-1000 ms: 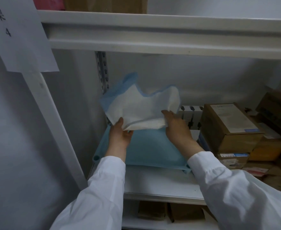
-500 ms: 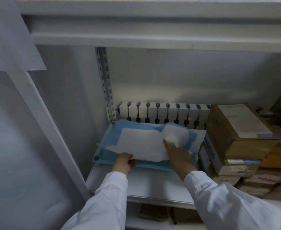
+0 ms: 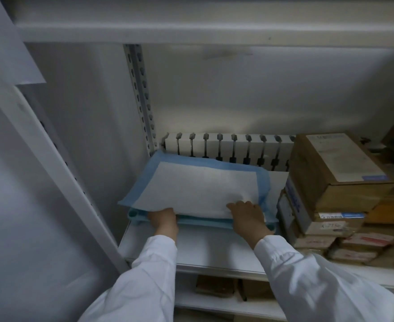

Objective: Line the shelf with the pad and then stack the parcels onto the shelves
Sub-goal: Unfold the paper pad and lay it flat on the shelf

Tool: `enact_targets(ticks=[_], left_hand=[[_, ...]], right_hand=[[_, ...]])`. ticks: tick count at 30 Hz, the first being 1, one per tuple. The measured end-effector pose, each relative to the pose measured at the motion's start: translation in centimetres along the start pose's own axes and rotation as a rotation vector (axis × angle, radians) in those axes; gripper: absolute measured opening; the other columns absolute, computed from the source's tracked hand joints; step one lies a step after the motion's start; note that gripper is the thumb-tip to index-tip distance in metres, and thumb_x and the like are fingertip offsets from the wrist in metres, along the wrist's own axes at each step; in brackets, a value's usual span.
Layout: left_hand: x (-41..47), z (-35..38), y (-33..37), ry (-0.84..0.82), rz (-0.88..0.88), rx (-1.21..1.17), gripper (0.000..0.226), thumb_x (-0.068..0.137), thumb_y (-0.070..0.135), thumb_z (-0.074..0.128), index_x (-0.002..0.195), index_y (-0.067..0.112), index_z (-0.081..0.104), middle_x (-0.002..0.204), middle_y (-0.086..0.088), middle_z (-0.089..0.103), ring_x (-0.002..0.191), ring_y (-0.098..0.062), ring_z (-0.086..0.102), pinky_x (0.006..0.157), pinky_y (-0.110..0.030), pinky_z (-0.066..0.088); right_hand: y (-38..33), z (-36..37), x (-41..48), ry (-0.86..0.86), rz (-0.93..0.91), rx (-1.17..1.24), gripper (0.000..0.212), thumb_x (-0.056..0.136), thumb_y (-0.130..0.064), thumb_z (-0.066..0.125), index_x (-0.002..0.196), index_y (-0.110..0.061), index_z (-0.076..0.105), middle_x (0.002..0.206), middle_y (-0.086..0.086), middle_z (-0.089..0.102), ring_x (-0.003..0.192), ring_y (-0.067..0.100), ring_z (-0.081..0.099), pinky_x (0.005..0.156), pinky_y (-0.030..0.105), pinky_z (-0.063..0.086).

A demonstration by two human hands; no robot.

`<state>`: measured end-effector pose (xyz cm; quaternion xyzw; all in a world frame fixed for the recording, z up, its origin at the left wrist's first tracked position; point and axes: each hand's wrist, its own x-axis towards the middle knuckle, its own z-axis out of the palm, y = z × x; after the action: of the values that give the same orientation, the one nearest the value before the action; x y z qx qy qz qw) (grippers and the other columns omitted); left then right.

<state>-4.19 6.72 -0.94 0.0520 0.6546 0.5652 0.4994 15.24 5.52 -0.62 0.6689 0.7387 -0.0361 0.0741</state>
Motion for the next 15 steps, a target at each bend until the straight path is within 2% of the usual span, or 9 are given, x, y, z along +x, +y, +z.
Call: enact_targets(ticks=[2,4,6,7,9,11,12,15], left_hand=[[-1.0,-0.1,0.2,0.176,0.197,0.283,0.069,0.086,0.002,0.056,0.145,0.003,0.021,0.146,-0.023,0.032,0.131,-0.039,0.038,0.102,-0.04,0.037],[-1.8,-0.3,0.4,0.274,0.363,0.545,0.083,0.081,0.002,0.059,0.149,0.017,0.015,0.151,-0.018,0.021,0.137,-0.036,0.027,0.111,-0.042,0.026],[-1.6,-0.3,-0.2,0.143,0.574,0.946,0.071,0.083,0.01,0.06,0.145,0.027,0.028,0.154,-0.009,0.021,0.141,-0.03,0.021,0.115,-0.042,0.017],[-1.3,-0.2,-0.4,0.017,0.63,1.14,0.056,0.086,0.017,0.058,0.139,0.029,0.041,0.151,-0.004,0.031,0.139,-0.026,0.026,0.117,-0.044,0.013],[-1.5,0.1,-0.8,-0.22,0.558,1.378,0.033,0.091,0.031,0.051,0.122,0.029,0.058,0.138,0.0,0.051,0.132,-0.024,0.04,0.117,-0.047,0.007],[-2.0,0.4,-1.3,-0.339,0.498,1.501,0.034,0.092,0.045,0.046,0.116,0.029,0.063,0.131,0.0,0.058,0.126,-0.025,0.047,0.115,-0.049,0.008],[-2.1,0.5,-1.6,-0.355,0.526,1.556,0.037,0.091,0.05,0.045,0.117,0.029,0.062,0.131,0.001,0.058,0.125,-0.024,0.048,0.115,-0.049,0.008],[-2.0,0.0,-1.9,-0.368,0.64,1.683,0.04,0.088,0.046,0.053,0.126,0.034,0.055,0.138,0.003,0.052,0.129,-0.023,0.044,0.116,-0.048,0.006]], right_hand=[[0.1,-0.1,0.0,0.005,0.029,-0.023,0.041,0.094,-0.01,0.044,0.132,-0.021,0.048,0.133,0.008,0.052,0.125,0.028,0.046,0.103,0.036,0.033],[0.3,0.2,-0.1,0.025,0.055,-0.048,0.033,0.096,-0.013,0.043,0.125,-0.017,0.056,0.129,0.008,0.055,0.123,0.029,0.045,0.099,0.035,0.035],[0.6,0.7,-0.2,0.038,0.057,-0.033,0.031,0.097,-0.02,0.043,0.122,-0.015,0.058,0.127,0.008,0.056,0.123,0.029,0.043,0.097,0.034,0.035],[0.7,0.8,-0.3,0.035,0.047,-0.005,0.032,0.096,-0.025,0.043,0.123,-0.015,0.057,0.128,0.008,0.054,0.123,0.029,0.042,0.098,0.034,0.034],[0.6,0.8,-0.6,0.002,-0.006,0.071,0.041,0.09,-0.033,0.047,0.128,-0.019,0.053,0.131,0.007,0.05,0.124,0.028,0.039,0.1,0.035,0.031],[0.2,0.6,-0.8,-0.046,-0.083,0.141,0.049,0.085,-0.032,0.053,0.132,-0.023,0.047,0.134,0.005,0.047,0.124,0.027,0.04,0.101,0.035,0.03],[0.0,0.5,-0.8,-0.061,-0.109,0.164,0.05,0.085,-0.031,0.055,0.133,-0.025,0.045,0.135,0.004,0.047,0.123,0.026,0.042,0.101,0.035,0.032],[-0.4,0.5,-1.0,-0.109,-0.102,0.218,0.042,0.091,-0.026,0.052,0.134,-0.025,0.048,0.137,0.006,0.05,0.121,0.027,0.051,0.097,0.032,0.041]])
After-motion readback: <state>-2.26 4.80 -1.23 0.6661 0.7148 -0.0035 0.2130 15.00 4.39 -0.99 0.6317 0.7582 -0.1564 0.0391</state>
